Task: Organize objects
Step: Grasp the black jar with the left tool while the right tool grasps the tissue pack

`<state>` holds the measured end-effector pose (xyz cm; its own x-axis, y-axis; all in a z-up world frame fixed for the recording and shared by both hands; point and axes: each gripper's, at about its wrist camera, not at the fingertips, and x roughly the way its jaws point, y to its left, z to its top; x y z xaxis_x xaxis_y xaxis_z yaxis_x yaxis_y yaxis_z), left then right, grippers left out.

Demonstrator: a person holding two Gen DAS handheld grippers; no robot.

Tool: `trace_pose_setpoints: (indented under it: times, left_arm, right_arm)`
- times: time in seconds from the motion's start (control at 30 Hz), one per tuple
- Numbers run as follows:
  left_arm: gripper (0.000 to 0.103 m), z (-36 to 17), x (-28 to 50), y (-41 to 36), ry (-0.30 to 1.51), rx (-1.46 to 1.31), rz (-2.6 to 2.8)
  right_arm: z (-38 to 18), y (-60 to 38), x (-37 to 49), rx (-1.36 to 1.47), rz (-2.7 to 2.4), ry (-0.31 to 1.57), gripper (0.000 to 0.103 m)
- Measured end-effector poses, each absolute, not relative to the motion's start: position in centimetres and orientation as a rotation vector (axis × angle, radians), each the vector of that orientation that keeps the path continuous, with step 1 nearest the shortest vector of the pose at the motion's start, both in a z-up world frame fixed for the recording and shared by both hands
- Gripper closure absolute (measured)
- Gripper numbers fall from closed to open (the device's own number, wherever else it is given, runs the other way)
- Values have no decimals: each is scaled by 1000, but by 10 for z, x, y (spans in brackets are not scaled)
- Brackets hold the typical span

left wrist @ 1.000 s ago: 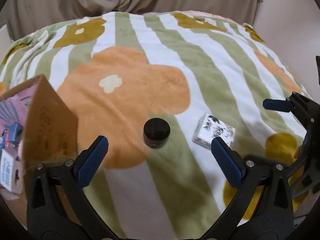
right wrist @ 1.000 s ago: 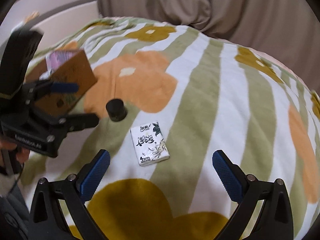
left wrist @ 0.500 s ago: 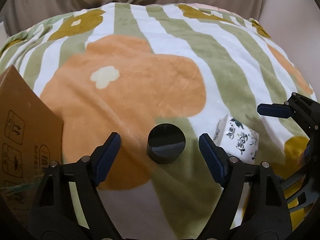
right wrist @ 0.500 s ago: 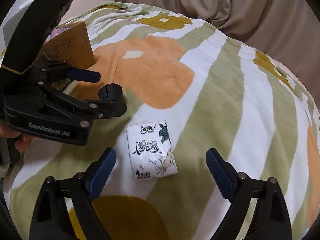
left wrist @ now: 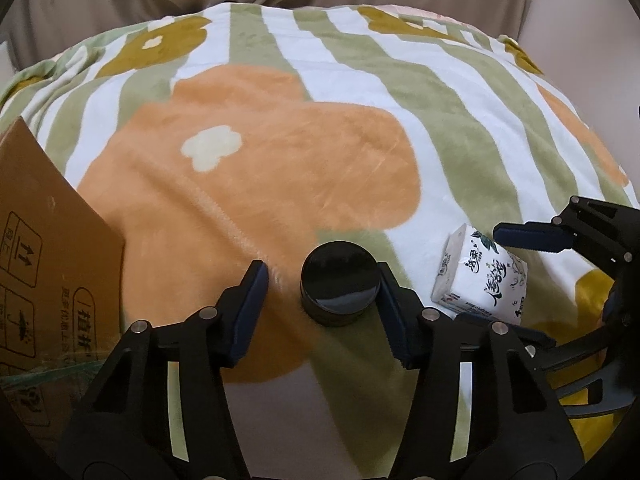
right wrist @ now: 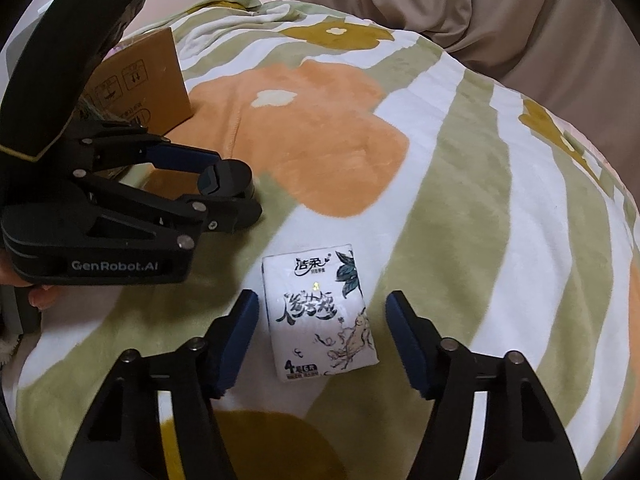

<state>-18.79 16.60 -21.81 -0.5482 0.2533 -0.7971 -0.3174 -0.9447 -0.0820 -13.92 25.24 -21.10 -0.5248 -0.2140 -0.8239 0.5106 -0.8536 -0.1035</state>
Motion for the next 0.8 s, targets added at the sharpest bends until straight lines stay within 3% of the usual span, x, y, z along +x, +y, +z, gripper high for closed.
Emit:
trace_pose_setpoints:
  times: [0.33, 0.8]
  left_arm:
    - [70, -215, -184, 165, 89, -1265, 2483]
    - [70, -206, -177, 163, 67, -1255, 2466]
  right_arm:
    - [-212, 248, -139, 1253, -2380, 447, 57]
    - [-199, 247, -129, 1230, -2411, 435, 57]
